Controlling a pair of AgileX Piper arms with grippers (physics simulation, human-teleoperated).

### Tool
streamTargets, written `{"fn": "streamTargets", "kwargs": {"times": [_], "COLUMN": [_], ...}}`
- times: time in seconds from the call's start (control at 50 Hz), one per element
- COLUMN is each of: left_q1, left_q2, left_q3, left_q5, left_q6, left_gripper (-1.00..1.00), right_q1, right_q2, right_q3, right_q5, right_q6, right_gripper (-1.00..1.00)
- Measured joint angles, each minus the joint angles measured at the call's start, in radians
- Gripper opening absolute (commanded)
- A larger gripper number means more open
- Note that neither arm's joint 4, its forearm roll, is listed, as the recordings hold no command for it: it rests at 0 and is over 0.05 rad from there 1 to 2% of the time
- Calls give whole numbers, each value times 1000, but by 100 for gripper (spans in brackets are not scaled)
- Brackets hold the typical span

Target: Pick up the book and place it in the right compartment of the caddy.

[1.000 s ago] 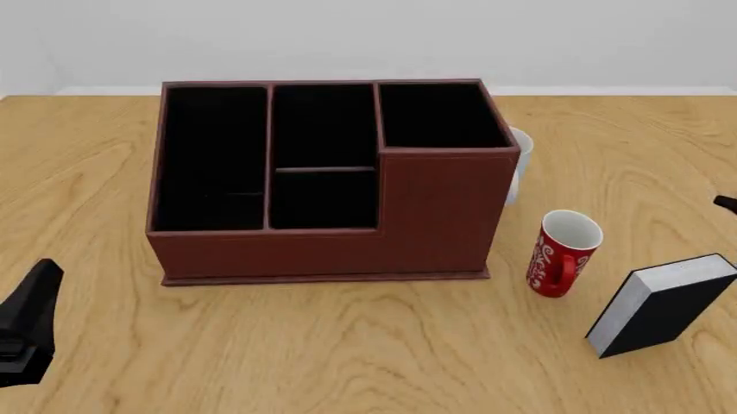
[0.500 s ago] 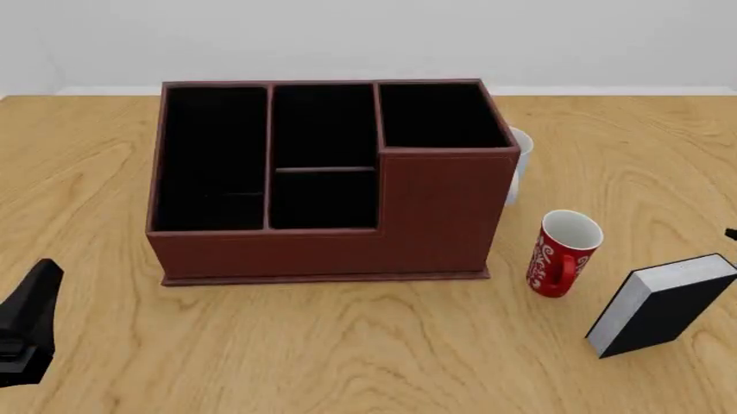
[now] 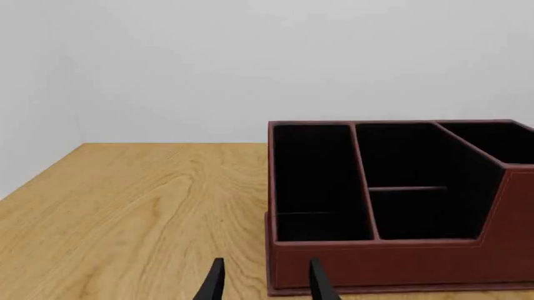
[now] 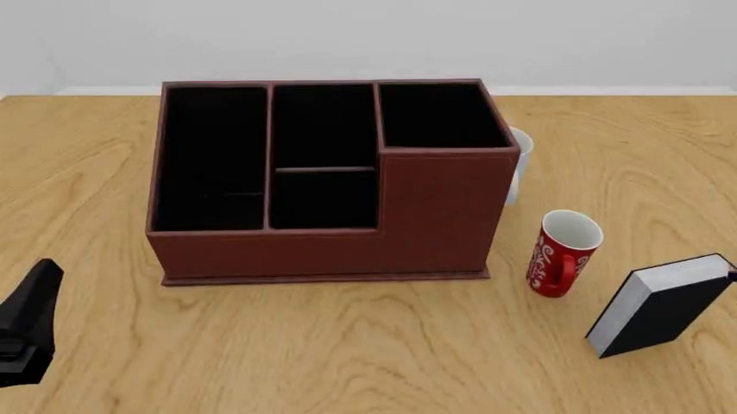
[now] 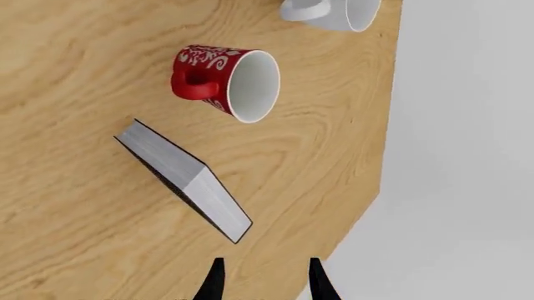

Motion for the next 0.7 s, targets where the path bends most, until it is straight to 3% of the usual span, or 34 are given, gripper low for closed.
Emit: {"fn": "streamTargets", "kwargs": {"times": [0.7], "left_q1": [0], "left_q2": [0], "left_q3": [0], "left_q5": [0], "left_q6": [0], "left_gripper": [100], "right_q1": [40], "right_q2": [76], "right_q3": [53], "right_q5": [-19], "right_q6": [-12], "right_gripper": [100]}}
